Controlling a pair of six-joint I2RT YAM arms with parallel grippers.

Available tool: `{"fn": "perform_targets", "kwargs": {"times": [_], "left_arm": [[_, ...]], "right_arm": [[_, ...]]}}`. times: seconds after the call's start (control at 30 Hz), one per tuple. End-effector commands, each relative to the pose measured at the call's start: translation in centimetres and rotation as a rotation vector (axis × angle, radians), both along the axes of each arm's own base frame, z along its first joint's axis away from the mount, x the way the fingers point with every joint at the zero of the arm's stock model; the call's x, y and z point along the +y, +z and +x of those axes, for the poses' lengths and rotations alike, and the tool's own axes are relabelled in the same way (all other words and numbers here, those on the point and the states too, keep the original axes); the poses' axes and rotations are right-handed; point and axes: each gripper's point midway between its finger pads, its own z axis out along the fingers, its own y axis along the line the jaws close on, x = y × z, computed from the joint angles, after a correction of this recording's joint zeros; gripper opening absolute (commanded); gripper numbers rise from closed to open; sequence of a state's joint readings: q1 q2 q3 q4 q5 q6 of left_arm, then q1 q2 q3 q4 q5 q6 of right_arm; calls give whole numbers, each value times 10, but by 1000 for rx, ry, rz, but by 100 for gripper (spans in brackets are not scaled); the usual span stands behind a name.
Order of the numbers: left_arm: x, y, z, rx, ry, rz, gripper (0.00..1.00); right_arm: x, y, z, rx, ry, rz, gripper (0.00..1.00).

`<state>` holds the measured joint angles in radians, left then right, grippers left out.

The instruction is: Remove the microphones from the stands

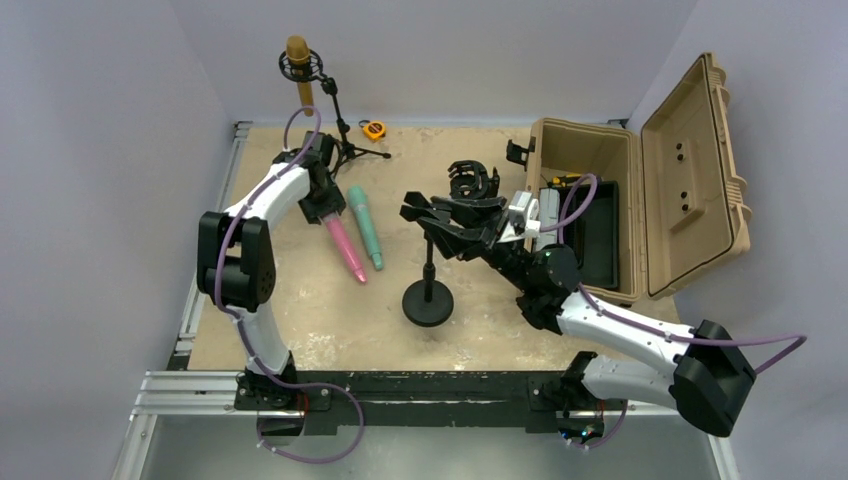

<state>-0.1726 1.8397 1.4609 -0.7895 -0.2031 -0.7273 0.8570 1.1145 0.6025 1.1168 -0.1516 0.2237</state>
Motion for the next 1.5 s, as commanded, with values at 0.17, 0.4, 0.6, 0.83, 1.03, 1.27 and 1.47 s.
{"fn": "perform_targets", "kwargs": {"times": [0.17,0.4,0.6,0.83,1.03,1.27,1.47], "left_arm": [[-13,-5,17,-67,-25,-102,22],[-23,-3,14,-48,-27,-159,68],[-26,27,11,-104,-39,-184,98],[-39,90,3,-240,-114,-274,100],[-62,159,-8,-491,-278,-393,100],[-98,199,-21,-578,-482,-556,95],[-120,221,-35,-645,-600,-644,96]], "right_arm": [[-14,49,-34,-218,64,115,0],[-2,50,-23,-288,28,101,0],[12,58,-19,-376,18,77,0],[2,59,-11,-424,-64,151,0],[6,52,7,-411,-118,187,0],[-18,40,10,-360,-182,281,0],[-24,7,15,-275,-201,252,6]]}}
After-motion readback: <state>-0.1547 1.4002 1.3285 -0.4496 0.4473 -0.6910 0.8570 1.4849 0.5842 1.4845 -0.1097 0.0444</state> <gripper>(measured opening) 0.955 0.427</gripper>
